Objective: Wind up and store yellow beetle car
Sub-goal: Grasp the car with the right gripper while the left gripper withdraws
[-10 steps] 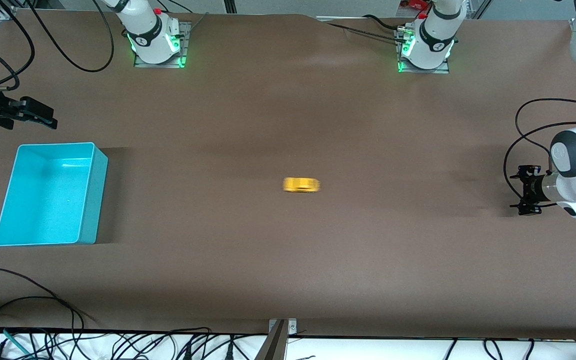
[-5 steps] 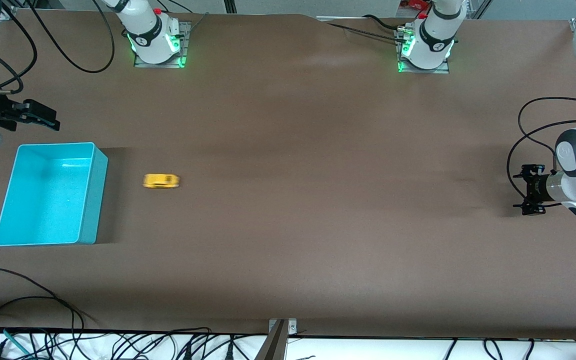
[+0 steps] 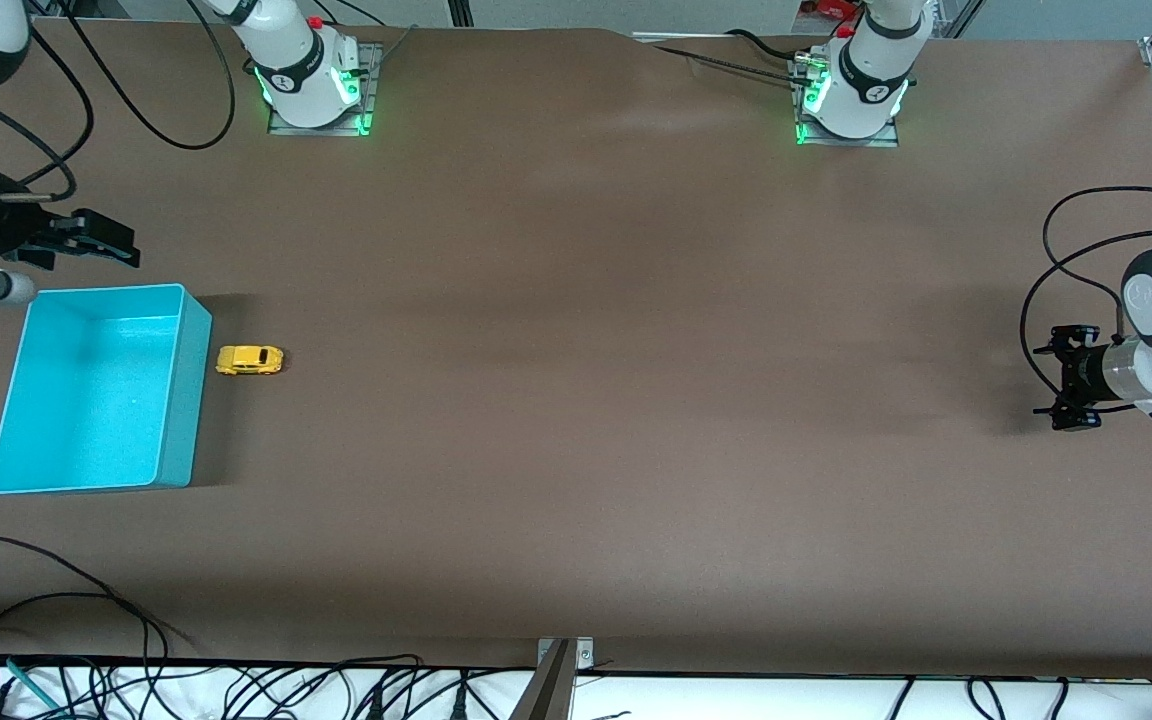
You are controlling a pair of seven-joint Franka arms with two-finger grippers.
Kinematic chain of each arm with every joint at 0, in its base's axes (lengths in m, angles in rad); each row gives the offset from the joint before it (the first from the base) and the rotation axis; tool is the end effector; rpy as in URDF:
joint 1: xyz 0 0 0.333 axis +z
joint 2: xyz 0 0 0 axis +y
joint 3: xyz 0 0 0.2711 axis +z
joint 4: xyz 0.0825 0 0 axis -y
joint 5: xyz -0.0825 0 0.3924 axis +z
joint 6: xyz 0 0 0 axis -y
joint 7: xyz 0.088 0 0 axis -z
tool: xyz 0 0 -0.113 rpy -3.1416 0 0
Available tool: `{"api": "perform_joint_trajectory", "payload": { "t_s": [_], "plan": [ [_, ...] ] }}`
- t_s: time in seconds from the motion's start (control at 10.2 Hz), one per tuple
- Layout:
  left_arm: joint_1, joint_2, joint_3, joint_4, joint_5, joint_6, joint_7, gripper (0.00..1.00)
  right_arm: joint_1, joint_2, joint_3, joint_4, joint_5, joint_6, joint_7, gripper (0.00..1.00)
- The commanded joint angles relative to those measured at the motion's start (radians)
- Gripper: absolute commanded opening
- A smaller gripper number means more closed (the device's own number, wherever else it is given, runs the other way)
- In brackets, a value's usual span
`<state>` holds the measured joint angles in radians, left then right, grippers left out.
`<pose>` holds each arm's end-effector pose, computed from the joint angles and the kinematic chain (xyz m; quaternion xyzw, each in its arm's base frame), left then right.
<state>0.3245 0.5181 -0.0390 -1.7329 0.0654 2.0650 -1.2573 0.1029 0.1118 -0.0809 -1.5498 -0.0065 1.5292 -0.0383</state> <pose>0.6018 0.1816 0.2179 -0.7251 -0.6822 0.0737 0.0586 0.5826 0.0140 0.5164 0.9973 0.0301 -0.0660 0.0072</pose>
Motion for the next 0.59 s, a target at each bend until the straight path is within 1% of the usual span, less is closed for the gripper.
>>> {"api": "perform_joint_trajectory", "payload": {
  "t_s": [0.0,0.1,0.29,0.49],
  "plan": [
    [-0.036,-0.027,0.005,-0.004,0.013,-0.022,-0.007,1.0,0.029,0.058,-0.003,0.001,0.002,-0.006,-0.005,1.0],
    [-0.047,-0.052,0.004,-0.008,0.013,-0.023,-0.007,1.0,0.029,0.072,-0.003,-0.024,0.002,0.014,-0.003,1.0],
    [-0.08,-0.111,0.004,-0.019,0.019,-0.063,0.007,1.0,0.021,0.08,-0.011,-0.073,0.011,0.109,0.014,1.0],
    [-0.102,-0.164,0.004,-0.025,0.017,-0.107,0.067,1.0,0.008,0.077,-0.022,-0.088,0.007,0.131,0.156,1.0]
  ]
}}
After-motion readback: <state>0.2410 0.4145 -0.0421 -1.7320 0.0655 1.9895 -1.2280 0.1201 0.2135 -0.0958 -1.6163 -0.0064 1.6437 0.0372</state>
